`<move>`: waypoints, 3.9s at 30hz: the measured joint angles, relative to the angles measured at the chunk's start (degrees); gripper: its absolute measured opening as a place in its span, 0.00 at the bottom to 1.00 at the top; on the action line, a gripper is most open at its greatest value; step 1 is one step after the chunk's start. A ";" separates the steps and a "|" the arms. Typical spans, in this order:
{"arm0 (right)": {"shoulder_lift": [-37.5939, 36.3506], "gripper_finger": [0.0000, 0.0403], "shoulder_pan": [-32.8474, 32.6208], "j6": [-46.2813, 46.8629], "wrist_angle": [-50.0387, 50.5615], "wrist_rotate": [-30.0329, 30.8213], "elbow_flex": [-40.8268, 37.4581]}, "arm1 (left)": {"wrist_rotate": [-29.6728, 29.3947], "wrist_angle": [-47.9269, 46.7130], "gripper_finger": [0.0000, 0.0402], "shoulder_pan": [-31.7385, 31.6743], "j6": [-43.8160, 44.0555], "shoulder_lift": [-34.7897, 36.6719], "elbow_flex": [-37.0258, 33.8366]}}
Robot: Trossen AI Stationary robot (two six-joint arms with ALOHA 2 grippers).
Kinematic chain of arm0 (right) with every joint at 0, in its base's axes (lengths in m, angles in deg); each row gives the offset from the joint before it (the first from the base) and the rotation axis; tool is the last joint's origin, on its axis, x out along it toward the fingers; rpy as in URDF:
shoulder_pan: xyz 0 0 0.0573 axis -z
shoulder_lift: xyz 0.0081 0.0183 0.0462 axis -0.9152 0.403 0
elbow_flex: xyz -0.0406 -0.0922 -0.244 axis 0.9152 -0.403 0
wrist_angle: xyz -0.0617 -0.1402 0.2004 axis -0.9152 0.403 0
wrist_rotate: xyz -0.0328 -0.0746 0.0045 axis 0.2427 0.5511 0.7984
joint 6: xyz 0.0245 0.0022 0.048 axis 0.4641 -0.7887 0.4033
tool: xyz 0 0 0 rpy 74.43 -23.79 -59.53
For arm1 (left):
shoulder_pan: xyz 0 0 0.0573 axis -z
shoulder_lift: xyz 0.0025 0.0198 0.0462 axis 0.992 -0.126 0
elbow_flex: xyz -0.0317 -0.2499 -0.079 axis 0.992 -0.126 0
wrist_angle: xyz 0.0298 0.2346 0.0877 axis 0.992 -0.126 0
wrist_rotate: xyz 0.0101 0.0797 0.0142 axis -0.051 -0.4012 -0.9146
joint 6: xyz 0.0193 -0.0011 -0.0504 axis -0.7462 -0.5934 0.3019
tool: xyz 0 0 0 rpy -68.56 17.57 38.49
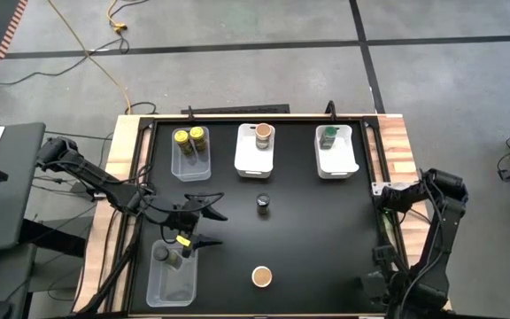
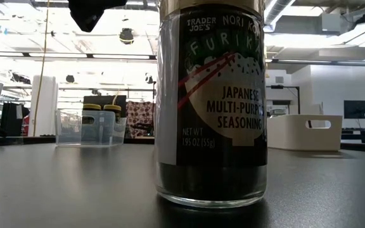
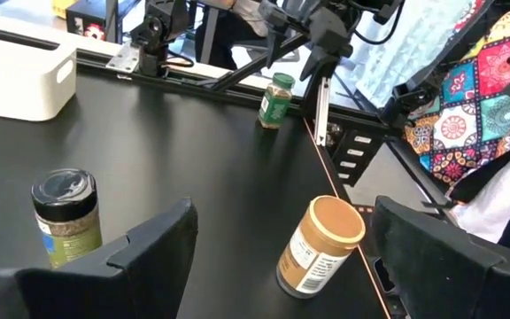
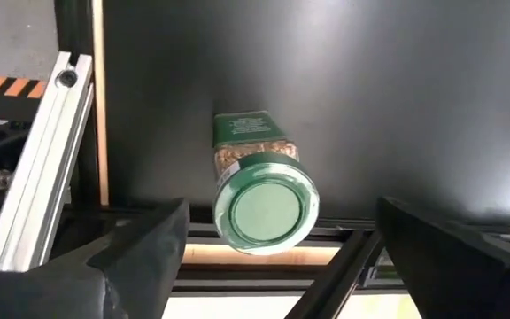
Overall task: Sort spices by type
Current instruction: Put the green spice bottle into the right white bin
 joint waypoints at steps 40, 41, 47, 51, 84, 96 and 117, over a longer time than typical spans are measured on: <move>-0.04 0.69 1.54 -2.48 -12.49 -3.58 -11.89 | -1.90 0.00 0.80 0.00 -0.63 0.00 0.00; -0.04 0.68 1.68 -2.46 -12.13 -3.60 -11.89 | -1.92 0.00 0.80 0.00 -0.61 0.00 0.00; -0.04 0.58 3.39 -2.18 -11.76 -6.06 -11.89 | -2.05 0.07 0.80 -0.19 -0.59 0.00 0.00; -0.01 0.55 5.11 -0.78 -11.72 -7.68 -11.50 | -1.97 0.22 0.80 -0.87 -0.01 0.00 0.00; -1.46 0.55 47.67 -12.41 8.63 7.02 10.95 | 12.52 -14.12 0.80 -18.68 -4.92 16.26 0.00; -18.22 0.56 77.71 -44.70 8.61 13.79 10.70 | 11.64 -17.57 0.80 -20.93 -3.07 16.52 0.00; -14.10 0.56 112.09 -80.95 4.05 11.32 -1.56 | 2.99 -17.51 0.80 -22.46 -7.66 16.52 0.00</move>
